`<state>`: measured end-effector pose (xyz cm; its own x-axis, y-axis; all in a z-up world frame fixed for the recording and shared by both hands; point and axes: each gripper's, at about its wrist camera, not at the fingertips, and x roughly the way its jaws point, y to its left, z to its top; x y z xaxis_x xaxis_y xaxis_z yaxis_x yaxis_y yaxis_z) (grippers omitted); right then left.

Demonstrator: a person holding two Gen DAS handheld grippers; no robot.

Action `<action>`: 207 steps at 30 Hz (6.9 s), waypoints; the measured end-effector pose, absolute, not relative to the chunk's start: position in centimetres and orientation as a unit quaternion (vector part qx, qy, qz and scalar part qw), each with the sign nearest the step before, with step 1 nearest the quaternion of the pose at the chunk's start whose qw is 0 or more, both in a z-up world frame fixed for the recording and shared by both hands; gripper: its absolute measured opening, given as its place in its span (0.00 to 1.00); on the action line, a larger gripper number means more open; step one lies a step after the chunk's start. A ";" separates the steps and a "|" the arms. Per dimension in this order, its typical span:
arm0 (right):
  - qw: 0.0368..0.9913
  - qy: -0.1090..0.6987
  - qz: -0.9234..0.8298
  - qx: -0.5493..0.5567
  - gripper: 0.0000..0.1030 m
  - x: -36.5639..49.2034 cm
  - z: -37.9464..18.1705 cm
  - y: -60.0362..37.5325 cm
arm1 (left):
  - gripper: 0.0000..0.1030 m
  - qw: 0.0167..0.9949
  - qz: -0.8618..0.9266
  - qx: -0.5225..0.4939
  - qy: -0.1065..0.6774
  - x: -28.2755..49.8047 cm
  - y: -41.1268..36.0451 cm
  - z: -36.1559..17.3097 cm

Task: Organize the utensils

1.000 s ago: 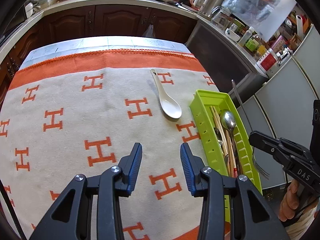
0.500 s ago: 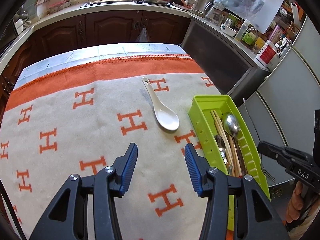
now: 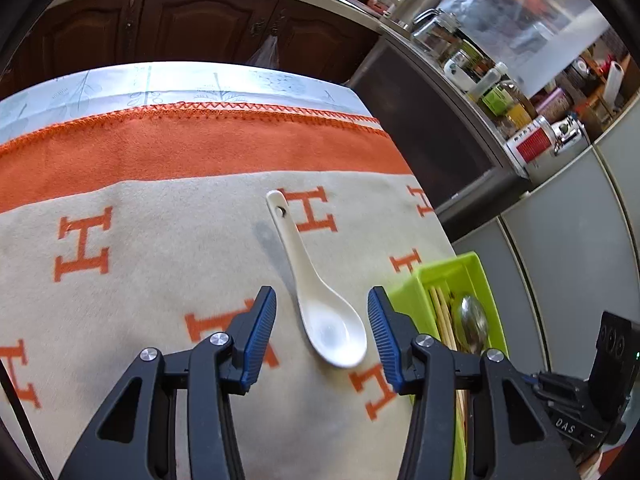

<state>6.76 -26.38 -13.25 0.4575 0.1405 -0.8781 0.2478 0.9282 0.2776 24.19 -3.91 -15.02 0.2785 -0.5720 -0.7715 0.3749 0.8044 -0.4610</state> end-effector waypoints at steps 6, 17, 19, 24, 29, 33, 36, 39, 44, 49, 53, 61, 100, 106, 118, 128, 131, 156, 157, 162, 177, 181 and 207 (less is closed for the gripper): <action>0.837 0.506 -0.029 0.206 0.06 7.3 -12.8 -26.9 | 0.36 0.788 -0.315 -0.095 0.520 25.8 -4.9 -16.4; 0.849 0.489 -0.017 0.201 0.06 7.4 -12.6 -26.2 | 0.30 0.790 -0.342 -0.122 0.493 26.4 -6.2 -18.6; 0.845 0.495 -0.017 0.201 0.06 7.4 -13.1 -26.2 | 0.19 0.788 -0.345 -0.132 0.492 26.5 -6.2 -19.0; 0.839 0.503 -0.028 0.204 0.06 7.4 -14.1 -26.4 | 0.08 0.791 -0.346 -0.145 0.484 26.5 -6.3 -18.9; 0.836 0.507 -0.028 0.208 0.06 7.5 -14.3 -26.3 | 0.04 0.795 -0.349 -0.143 0.475 25.3 -5.9 -17.6; 0.839 0.502 -0.025 0.207 0.06 7.3 -14.0 -26.1 | 0.04 0.797 -0.368 -0.146 0.456 23.7 -5.4 -15.0; 0.842 0.498 -0.024 0.208 0.06 6.9 -13.6 -26.0 | 0.04 0.803 -0.379 -0.137 0.439 22.0 -4.8 -12.5; 0.846 0.490 -0.022 0.209 0.06 6.2 -13.0 -25.8 | 0.04 0.806 -0.393 -0.131 0.422 19.9 -3.9 -10.0; 0.853 0.476 -0.023 0.213 0.06 4.6 -11.9 -26.1 | 0.04 0.803 -0.414 -0.104 0.417 15.8 -4.1 -6.5; 0.857 0.465 -0.028 0.222 0.06 2.4 -11.0 -26.9 | 0.04 0.787 -0.431 -0.062 0.437 12.0 -6.6 -5.9; 0.860 0.458 -0.032 0.223 0.06 0.7 -10.5 -27.5 | 0.04 0.771 -0.438 -0.026 0.461 9.8 -9.5 -7.4; 0.861 0.459 -0.035 0.218 0.06 -1.9 -10.9 -27.9 | 0.04 0.761 -0.413 0.029 0.500 8.5 -13.4 -11.0; 0.858 0.480 0.008 0.184 0.06 -1.2 -10.7 -24.8 | 0.86 0.854 -0.207 0.030 0.477 3.4 -6.1 -6.1; 0.853 0.494 0.011 0.167 0.06 -2.1 -10.0 -23.2 | 0.87 0.869 -0.141 0.037 0.474 1.8 -3.2 -4.5; 0.878 0.456 0.046 0.140 0.22 -5.0 -2.7 -19.5 | 0.99 0.900 -0.056 0.027 0.432 -1.2 0.1 0.9; 0.898 0.419 0.038 0.129 0.27 -5.6 0.3 -18.0 | 0.99 0.917 -0.029 0.029 0.396 -3.1 0.8 2.7; 0.900 0.417 0.038 0.120 0.28 -5.6 0.4 -17.8 | 0.99 0.919 -0.024 0.027 0.393 -3.2 0.8 2.7; 0.903 0.417 0.043 0.096 0.31 -4.6 0.2 -15.3 | 0.99 0.915 -0.026 0.020 0.402 -2.3 1.2 1.9; 0.903 0.417 0.044 0.095 0.31 -4.5 0.2 -15.3 | 0.99 0.915 -0.026 0.021 0.403 -2.3 1.2 1.8; 0.902 0.418 0.043 0.097 0.31 -4.6 0.2 -15.2 | 0.99 0.912 -0.028 0.021 0.408 -2.0 1.1 1.5; 0.902 0.420 0.043 0.097 0.31 -4.5 0.1 -14.9 | 0.99 0.909 -0.031 0.018 0.416 -1.6 1.2 1.0; 0.902 0.419 0.043 0.096 0.31 -4.4 0.1 -14.9 | 0.99 0.908 -0.032 0.018 0.417 -1.6 1.2 0.8; 0.900 0.423 0.043 0.096 0.31 -4.5 0.0 -14.6 | 0.99 0.906 -0.035 0.016 0.421 -1.5 1.4 0.6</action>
<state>-4.49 -14.57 0.01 0.6381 0.1595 -0.7533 0.0034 0.9777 0.2099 -1.48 1.41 0.60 0.6433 -0.0492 -0.7640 0.0768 0.9970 0.0005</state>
